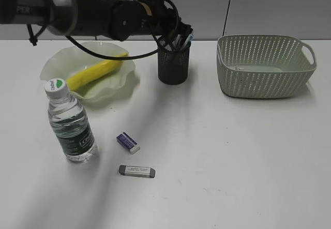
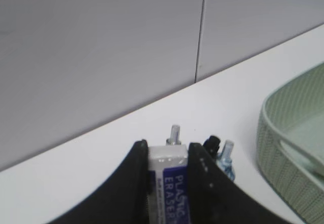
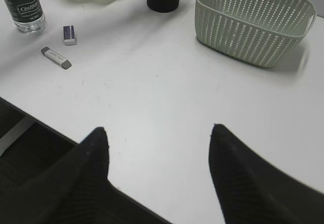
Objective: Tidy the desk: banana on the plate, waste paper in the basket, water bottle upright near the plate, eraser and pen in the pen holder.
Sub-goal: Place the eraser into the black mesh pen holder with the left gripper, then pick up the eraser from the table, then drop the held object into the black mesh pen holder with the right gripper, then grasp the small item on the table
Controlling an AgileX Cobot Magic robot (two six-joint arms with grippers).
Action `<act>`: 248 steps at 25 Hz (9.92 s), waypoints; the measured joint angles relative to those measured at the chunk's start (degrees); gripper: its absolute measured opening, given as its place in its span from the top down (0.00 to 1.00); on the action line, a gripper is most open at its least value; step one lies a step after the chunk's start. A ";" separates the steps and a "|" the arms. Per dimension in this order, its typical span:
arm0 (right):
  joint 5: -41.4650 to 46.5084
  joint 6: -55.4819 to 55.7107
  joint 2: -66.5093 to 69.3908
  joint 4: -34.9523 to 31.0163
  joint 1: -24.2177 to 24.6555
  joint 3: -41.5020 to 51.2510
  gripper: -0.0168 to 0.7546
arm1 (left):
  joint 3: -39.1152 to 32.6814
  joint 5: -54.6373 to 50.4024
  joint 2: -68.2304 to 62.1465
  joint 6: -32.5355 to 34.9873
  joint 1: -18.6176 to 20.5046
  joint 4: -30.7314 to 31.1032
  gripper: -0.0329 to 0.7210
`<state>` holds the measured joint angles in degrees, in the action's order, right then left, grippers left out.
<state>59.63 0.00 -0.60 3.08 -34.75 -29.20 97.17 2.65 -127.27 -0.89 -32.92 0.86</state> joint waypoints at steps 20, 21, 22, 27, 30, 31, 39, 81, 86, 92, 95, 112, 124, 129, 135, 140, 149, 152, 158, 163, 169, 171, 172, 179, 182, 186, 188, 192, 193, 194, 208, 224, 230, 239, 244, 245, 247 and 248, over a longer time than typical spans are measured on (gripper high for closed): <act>0.00 0.00 0.00 0.00 0.00 0.00 0.34 | 0.04 -28.44 18.60 0.00 0.06 -0.13 0.44; 0.00 0.00 0.00 0.00 0.00 0.00 0.34 | 0.16 -33.97 21.50 0.00 0.06 -0.14 0.44; 0.00 0.00 0.00 0.00 0.00 0.00 0.34 | 0.28 -39.62 24.28 0.00 0.06 -0.14 0.44; 0.00 0.00 0.00 0.00 0.00 0.00 0.34 | -1.47 -62.06 36.32 0.89 0.06 -0.52 0.44; 0.00 0.00 0.00 0.00 0.00 0.00 0.34 | -9.16 -67.49 44.56 0.89 0.06 -0.51 0.44; 0.00 0.00 0.00 0.00 0.00 0.00 0.34 | -12.26 -68.18 47.92 0.89 0.06 -0.51 0.45; 0.00 0.00 0.00 0.00 0.00 0.00 0.34 | -45.56 -66.99 80.49 0.89 0.01 -1.51 0.45; 9.03 -2.51 138.25 -6.78 -12.58 -88.96 0.34 | -66.30 -63.46 127.61 0.89 0.01 -3.58 0.45; 9.35 -0.34 142.87 -7.00 -13.48 -91.22 0.34 | -66.30 -63.46 127.61 0.89 0.01 -3.58 0.45; 9.48 1.26 144.76 -7.00 -13.52 -91.29 0.47 | -66.30 -63.46 127.61 0.89 0.01 -3.58 0.45; 9.48 1.39 144.91 -7.13 -13.52 -91.29 0.51 | -66.30 -63.46 127.61 0.89 0.01 -3.58 0.45; 9.80 7.82 143.81 -0.90 -12.00 -94.83 0.72 | -66.30 -63.46 127.61 0.89 0.01 -3.58 0.45; -2.76 11.27 137.72 5.35 0.21 -106.60 0.72 | -66.30 -63.46 127.61 0.89 0.01 -3.58 0.45; -7.39 11.27 140.80 7.43 1.80 -106.65 0.72 | -66.30 -63.46 127.61 0.89 0.01 -3.60 0.45; -8.11 11.33 143.48 8.83 1.80 -106.59 0.71 | -66.30 -63.46 127.61 0.89 0.01 -3.60 0.45; -7.78 11.44 143.70 8.79 1.80 -106.59 0.45 | -66.30 -63.46 127.61 0.89 0.01 -3.60 0.45; 9.30 7.90 137.55 5.67 1.66 -110.01 0.31 | -66.30 -63.46 127.61 0.89 0.01 -3.71 0.45; 9.60 4.90 132.44 -0.82 1.38 -108.73 0.34 | -66.30 -63.46 127.61 0.89 0.01 -3.71 0.45; 9.60 3.87 117.28 -0.63 0.51 -93.95 0.37 | -66.30 -63.46 127.61 0.89 0.01 -3.71 0.45; 9.60 3.82 101.52 2.83 0.51 -70.54 0.37 | -66.30 -63.46 127.61 0.89 0.01 -3.71 0.45; 9.64 3.82 80.14 3.35 0.51 -42.75 0.38 | -66.30 -63.46 127.61 0.89 0.01 -3.71 0.45; 9.71 3.82 71.90 3.35 0.51 -34.54 0.38 | -66.30 -63.46 127.61 0.89 0.01 -3.71 0.45; 9.70 3.82 68.35 3.35 0.51 -30.21 0.38 | -66.30 -63.46 127.61 0.89 0.01 -3.71 0.45; 9.90 3.76 35.84 3.41 0.51 -7.66 0.39 | -66.30 -63.46 127.61 0.89 0.01 -3.71 0.45; 9.15 3.47 21.58 3.34 0.51 -3.20 0.39 | -66.30 -63.46 127.61 0.89 0.01 -3.56 0.45; 3.81 3.26 3.73 2.56 0.51 -2.12 0.39 | -66.30 -63.39 125.12 0.89 0.01 -2.62 0.45; 2.56 3.33 0.39 2.40 0.37 -1.24 0.40 | -66.32 -63.02 121.69 0.89 0.01 -2.45 0.45; 0.66 2.88 1.96 0.63 0.18 -0.12 0.42 | -65.34 -61.26 110.45 1.78 0.01 -3.78 0.45; 0.48 2.66 2.15 0.42 0.12 -0.02 0.42 | -64.64 -59.33 106.86 3.56 0.01 -4.83 0.45; 0.35 2.47 2.21 0.29 0.08 0.03 0.42 | -63.78 -57.07 103.02 5.79 0.01 -5.88 0.45; 0.12 2.23 2.21 0.06 0.01 0.03 0.43 | -33.47 -57.74 43.30 40.83 -4.87 -8.66 0.36; 0.06 2.23 2.21 0.06 0.01 0.03 0.43 | -24.64 -57.12 14.83 41.89 -10.27 -3.97 0.32; 0.01 2.23 2.21 0.06 0.01 0.03 0.43 | -24.62 -54.54 11.77 41.99 -10.66 -4.41 0.32; 0.01 2.23 2.21 0.06 0.01 0.03 0.43 | -24.62 -49.32 9.14 41.99 -11.41 -4.52 0.70; -0.04 2.23 2.21 0.06 0.01 0.03 0.43 | -24.62 -48.92 9.14 41.99 -11.41 -4.52 0.77; -0.04 2.23 2.21 0.06 0.01 0.03 0.43 | -24.62 -48.92 9.14 41.99 -11.41 -4.52 0.77; -0.04 2.23 2.21 0.06 0.01 0.03 0.43 | -24.20 -49.46 9.14 41.99 -11.41 -4.47 0.77; -0.04 2.23 2.21 0.06 0.01 0.03 0.43 | -23.55 -50.28 9.14 41.99 -11.41 -4.41 0.77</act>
<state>59.59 2.23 1.60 3.14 -34.74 -29.16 73.61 -47.63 -118.13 41.10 -44.32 -3.55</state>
